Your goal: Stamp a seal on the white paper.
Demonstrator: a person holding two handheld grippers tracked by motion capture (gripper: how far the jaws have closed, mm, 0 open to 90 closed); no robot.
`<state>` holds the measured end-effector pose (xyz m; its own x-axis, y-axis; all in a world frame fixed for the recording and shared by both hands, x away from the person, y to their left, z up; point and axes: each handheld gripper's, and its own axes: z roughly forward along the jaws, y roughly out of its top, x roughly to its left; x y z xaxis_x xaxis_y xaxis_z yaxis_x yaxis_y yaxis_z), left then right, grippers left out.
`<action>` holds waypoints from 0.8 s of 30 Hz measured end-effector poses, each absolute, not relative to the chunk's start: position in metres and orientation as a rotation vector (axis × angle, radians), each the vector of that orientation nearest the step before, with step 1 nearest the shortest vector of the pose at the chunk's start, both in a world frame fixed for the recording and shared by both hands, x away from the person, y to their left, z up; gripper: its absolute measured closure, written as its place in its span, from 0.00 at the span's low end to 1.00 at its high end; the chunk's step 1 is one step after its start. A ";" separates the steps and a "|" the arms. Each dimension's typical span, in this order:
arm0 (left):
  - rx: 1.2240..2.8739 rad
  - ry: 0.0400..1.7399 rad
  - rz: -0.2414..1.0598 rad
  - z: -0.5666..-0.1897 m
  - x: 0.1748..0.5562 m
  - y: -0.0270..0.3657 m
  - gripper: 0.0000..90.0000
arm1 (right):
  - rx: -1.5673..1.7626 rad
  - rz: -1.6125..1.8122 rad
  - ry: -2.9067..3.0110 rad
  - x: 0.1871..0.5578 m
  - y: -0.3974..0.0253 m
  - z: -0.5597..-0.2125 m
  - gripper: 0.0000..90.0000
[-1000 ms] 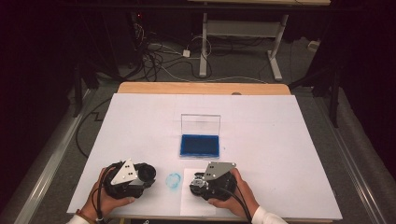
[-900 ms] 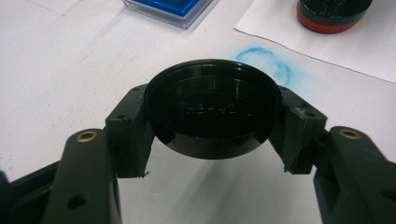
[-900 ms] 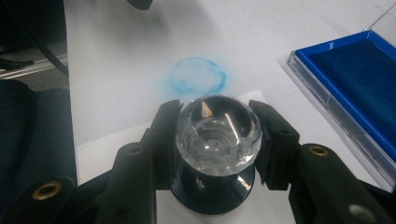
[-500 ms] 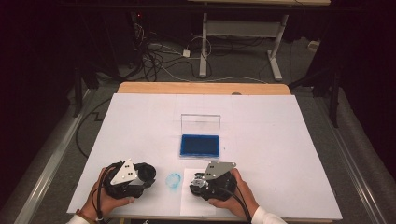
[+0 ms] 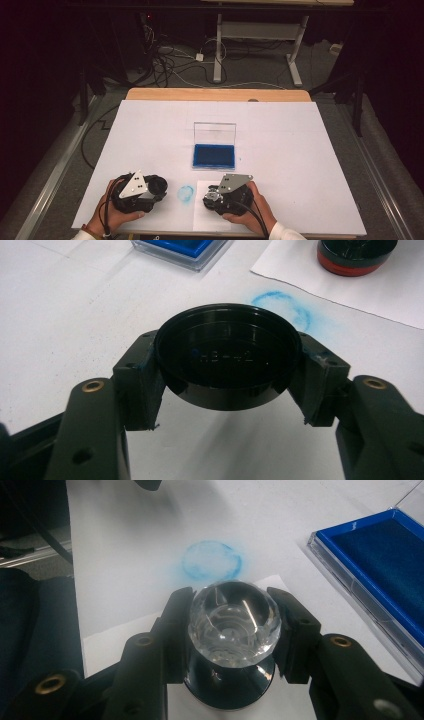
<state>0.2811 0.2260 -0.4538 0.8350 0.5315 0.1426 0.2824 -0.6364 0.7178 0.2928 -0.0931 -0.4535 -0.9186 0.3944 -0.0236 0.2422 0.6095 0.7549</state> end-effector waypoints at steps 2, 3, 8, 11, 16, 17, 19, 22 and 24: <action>2.288 0.592 0.444 -0.454 0.281 0.226 0.41 | 0.529 1.200 2.646 0.293 -0.093 -0.454 0.63; 2.290 0.592 0.444 -0.454 0.281 0.226 0.41 | 0.527 1.198 2.645 0.293 -0.093 -0.454 0.63; 2.288 0.593 0.443 -0.454 0.282 0.226 0.41 | 0.524 1.192 2.645 0.292 -0.093 -0.453 0.63; 2.291 0.593 0.442 -0.454 0.282 0.226 0.41 | 0.525 1.191 2.643 0.292 -0.093 -0.453 0.63; 2.286 0.594 0.441 -0.454 0.282 0.225 0.41 | 0.531 1.194 2.641 0.292 -0.093 -0.454 0.63; 2.287 0.594 0.441 -0.454 0.282 0.225 0.41 | 0.529 1.197 2.641 0.292 -0.093 -0.454 0.63; 2.289 0.594 0.439 -0.454 0.282 0.225 0.41 | 0.521 1.197 2.638 0.292 -0.093 -0.454 0.63; 2.290 0.592 0.438 -0.455 0.282 0.225 0.41 | 0.522 1.203 2.635 0.292 -0.093 -0.455 0.63; 2.287 0.595 0.436 -0.455 0.282 0.225 0.41 | 0.520 1.201 2.635 0.292 -0.093 -0.455 0.63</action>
